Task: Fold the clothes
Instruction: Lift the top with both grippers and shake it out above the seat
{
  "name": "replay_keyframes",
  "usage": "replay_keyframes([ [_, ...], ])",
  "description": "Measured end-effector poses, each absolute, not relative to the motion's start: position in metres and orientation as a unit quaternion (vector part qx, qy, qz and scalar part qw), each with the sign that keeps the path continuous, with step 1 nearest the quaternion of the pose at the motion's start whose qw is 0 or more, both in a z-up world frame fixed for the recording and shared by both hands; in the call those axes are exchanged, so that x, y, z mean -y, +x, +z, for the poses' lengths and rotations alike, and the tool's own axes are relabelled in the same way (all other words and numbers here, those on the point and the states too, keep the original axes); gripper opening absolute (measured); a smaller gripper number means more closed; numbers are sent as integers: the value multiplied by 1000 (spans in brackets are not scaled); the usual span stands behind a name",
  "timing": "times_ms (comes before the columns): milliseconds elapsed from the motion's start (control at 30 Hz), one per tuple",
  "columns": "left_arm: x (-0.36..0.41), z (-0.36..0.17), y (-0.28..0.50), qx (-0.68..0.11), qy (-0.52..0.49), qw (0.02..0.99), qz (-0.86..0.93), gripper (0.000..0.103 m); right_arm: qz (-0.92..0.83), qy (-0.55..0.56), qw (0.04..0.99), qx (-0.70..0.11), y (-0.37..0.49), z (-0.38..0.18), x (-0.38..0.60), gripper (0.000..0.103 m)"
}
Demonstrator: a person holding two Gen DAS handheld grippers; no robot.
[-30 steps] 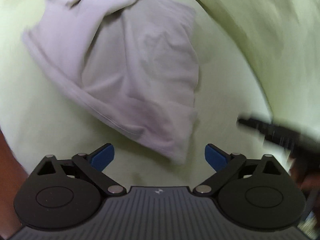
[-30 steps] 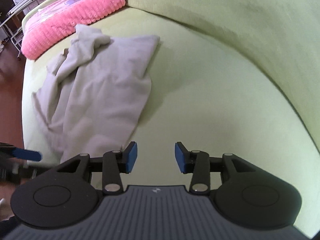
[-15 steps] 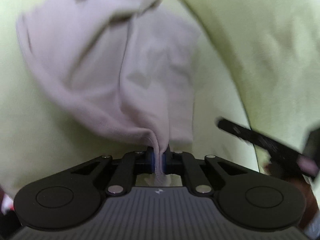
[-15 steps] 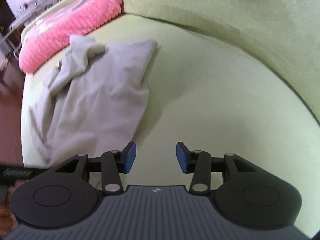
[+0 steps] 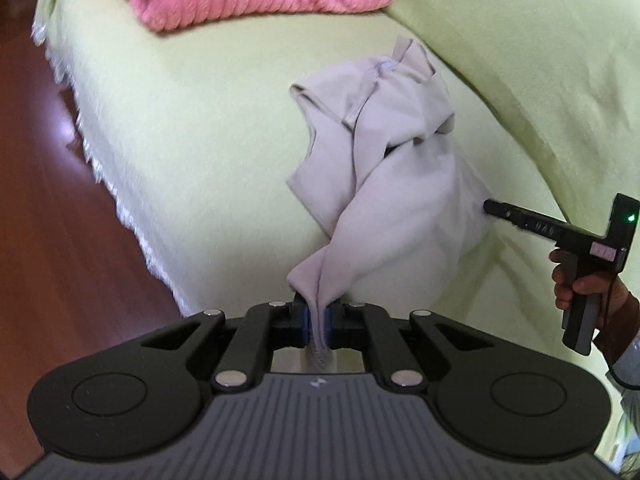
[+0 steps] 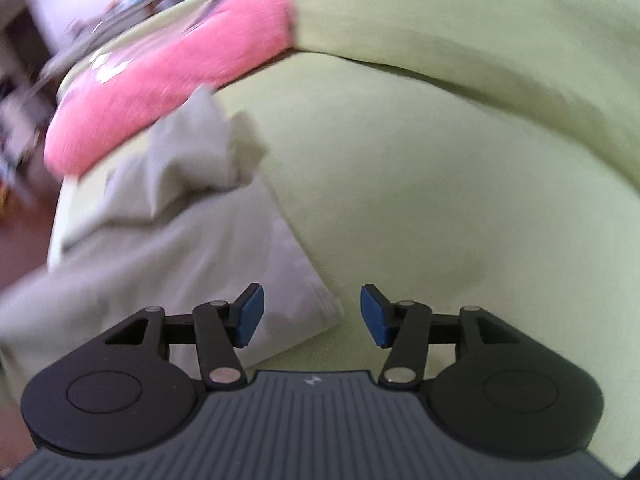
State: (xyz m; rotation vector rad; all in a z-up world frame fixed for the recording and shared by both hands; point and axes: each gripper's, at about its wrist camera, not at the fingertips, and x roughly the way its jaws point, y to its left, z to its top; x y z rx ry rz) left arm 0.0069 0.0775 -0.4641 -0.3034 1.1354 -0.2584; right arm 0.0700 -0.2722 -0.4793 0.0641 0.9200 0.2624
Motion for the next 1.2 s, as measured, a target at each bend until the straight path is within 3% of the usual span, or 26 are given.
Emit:
replay_keyframes([
  [133, -84, -471, 11, -515, -130, 836, -140, 5, 149, 20, 892, -427, 66, -495, 271, 46],
  [200, -90, -468, 8, -509, -126, 839, -145, 5, 151, 25, 899, -410, 62, -496, 266, 11],
  [233, -88, -467, 10, -503, -112, 844, -148, 5, 151, 29, 899, -410, 60, -494, 263, 6],
  [433, -76, -416, 24, -467, -57, 861, -194, 5, 128, 110, 897, -408, 19, -451, 270, 5],
  [733, -12, -256, 13, -348, -22, 876, -332, 5, 40, 210, 919, -333, -127, -267, 320, 5],
  [1000, 51, -151, -30, -313, 12, 856, -412, 6, -33, 270, 930, -248, -250, -134, 340, 5],
  [1200, 119, -122, -18, -313, 36, 846, -431, 7, -90, 257, 935, -226, -275, -77, 369, 5],
])
